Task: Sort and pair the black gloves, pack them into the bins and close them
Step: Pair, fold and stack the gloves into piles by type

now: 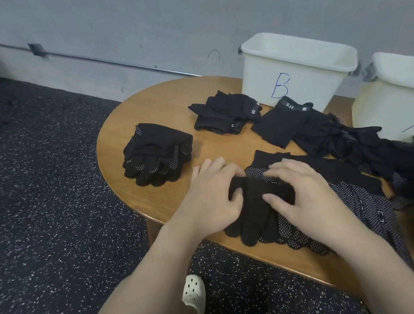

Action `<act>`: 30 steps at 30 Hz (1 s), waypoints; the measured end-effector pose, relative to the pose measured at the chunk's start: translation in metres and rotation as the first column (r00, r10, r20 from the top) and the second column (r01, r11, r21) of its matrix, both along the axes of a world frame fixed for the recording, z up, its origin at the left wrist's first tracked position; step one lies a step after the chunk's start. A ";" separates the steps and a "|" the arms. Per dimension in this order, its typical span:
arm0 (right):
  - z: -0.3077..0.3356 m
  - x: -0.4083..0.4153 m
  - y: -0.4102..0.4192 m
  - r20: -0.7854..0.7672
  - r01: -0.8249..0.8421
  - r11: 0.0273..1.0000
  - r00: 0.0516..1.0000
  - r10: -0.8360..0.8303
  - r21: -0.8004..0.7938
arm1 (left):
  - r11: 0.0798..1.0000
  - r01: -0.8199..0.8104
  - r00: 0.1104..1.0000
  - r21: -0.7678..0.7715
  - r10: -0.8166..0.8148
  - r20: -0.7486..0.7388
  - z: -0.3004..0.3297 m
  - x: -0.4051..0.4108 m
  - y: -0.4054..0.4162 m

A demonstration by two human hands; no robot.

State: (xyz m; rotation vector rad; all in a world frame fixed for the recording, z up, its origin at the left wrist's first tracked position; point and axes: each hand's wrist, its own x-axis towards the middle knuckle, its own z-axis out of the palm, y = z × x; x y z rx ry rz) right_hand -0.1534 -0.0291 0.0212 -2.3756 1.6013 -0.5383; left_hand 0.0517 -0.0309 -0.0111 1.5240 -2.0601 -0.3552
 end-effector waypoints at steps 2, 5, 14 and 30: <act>0.006 -0.005 -0.004 0.020 -0.020 0.998 1.000 0.019 0.061 | 0.999 -0.030 0.999 0.027 0.030 -0.010 -0.001 0.003 0.002; 0.011 -0.006 -0.007 0.020 -0.047 0.994 0.999 0.045 0.095 | 0.997 -0.038 0.997 0.070 0.042 -0.064 0.000 0.006 0.005; 0.017 0.008 -0.017 0.152 -0.155 0.948 0.982 0.115 0.278 | 0.978 0.135 0.815 0.157 -0.020 -0.579 0.005 0.011 0.020; 0.028 0.050 -0.035 0.830 -0.398 0.869 0.557 -0.025 0.293 | 0.990 -0.051 0.416 0.130 0.139 -0.898 0.021 0.039 0.035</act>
